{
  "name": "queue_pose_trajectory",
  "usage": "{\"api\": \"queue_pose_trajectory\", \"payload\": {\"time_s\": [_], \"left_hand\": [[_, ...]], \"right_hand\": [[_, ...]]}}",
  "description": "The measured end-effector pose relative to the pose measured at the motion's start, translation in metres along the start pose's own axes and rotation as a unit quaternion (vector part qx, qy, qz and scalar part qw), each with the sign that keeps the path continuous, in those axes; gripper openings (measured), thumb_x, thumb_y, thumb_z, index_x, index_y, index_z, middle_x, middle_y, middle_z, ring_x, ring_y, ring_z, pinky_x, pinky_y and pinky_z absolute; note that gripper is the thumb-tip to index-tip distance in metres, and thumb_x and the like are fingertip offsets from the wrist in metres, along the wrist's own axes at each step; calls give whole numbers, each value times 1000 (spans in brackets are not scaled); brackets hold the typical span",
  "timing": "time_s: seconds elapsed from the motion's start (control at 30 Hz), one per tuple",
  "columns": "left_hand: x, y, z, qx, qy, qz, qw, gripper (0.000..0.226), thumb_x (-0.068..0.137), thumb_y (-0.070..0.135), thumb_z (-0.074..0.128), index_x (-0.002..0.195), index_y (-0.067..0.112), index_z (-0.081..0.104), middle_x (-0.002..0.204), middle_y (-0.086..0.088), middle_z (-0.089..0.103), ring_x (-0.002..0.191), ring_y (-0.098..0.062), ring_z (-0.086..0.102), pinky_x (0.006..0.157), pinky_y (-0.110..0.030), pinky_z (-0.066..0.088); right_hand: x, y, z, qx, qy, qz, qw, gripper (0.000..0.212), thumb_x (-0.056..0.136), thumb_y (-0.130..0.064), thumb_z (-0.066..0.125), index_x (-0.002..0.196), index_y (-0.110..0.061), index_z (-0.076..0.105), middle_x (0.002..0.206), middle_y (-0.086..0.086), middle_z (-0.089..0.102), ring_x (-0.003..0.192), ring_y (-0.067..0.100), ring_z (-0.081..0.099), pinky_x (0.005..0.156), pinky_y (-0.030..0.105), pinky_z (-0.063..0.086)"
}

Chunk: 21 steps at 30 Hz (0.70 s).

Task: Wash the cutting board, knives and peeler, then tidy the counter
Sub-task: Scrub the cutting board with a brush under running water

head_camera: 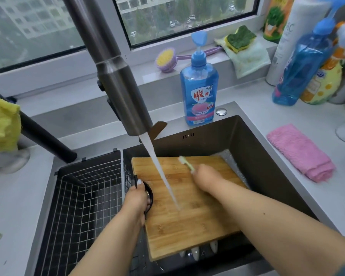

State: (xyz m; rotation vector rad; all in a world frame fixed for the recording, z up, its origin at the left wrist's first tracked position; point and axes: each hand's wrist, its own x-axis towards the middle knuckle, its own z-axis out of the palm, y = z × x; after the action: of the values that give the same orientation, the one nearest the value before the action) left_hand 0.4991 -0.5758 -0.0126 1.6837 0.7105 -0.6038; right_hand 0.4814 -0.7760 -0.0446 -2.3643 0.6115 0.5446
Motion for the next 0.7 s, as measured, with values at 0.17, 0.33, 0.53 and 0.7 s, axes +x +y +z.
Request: {"api": "queue_pose_trajectory", "payload": {"time_s": [0.17, 0.33, 0.53, 0.7], "left_hand": [[-1, 0, 1, 9, 11, 0, 1000, 37, 102, 48, 33, 114, 18, 52, 66, -7, 47, 59, -22, 49, 58, -33, 48], [0, 4, 1, 17, 11, 7, 1000, 40, 102, 46, 34, 120, 16, 52, 67, -7, 47, 60, -22, 50, 57, -33, 47], [-4, 7, 4, 21, 14, 22, 999, 38, 103, 46, 33, 119, 17, 52, 66, -5, 46, 59, -20, 47, 58, -31, 45], [-5, 8, 6, 20, 20, 36, 999, 39, 103, 46, 33, 121, 17, 52, 69, -5, 47, 61, -19, 47, 60, -30, 45]], "right_hand": [[4, 64, -11, -89, 21, 142, 986, 33, 103, -20, 34, 124, -11, 57, 120, 10, 59, 106, 26, 58, 91, 38, 49], [-31, 25, -2, -26, -7, 21, 999, 37, 102, -32, 39, 136, -23, 49, 102, 1, 62, 85, 18, 60, 68, 31, 49], [-38, 14, 2, -13, -1, -42, 999, 40, 101, -32, 38, 140, -28, 45, 105, 1, 63, 84, 18, 59, 66, 30, 46], [-27, 51, -11, -93, -2, 118, 989, 30, 101, -25, 41, 124, -15, 58, 105, 5, 61, 95, 24, 60, 74, 33, 48]]}}
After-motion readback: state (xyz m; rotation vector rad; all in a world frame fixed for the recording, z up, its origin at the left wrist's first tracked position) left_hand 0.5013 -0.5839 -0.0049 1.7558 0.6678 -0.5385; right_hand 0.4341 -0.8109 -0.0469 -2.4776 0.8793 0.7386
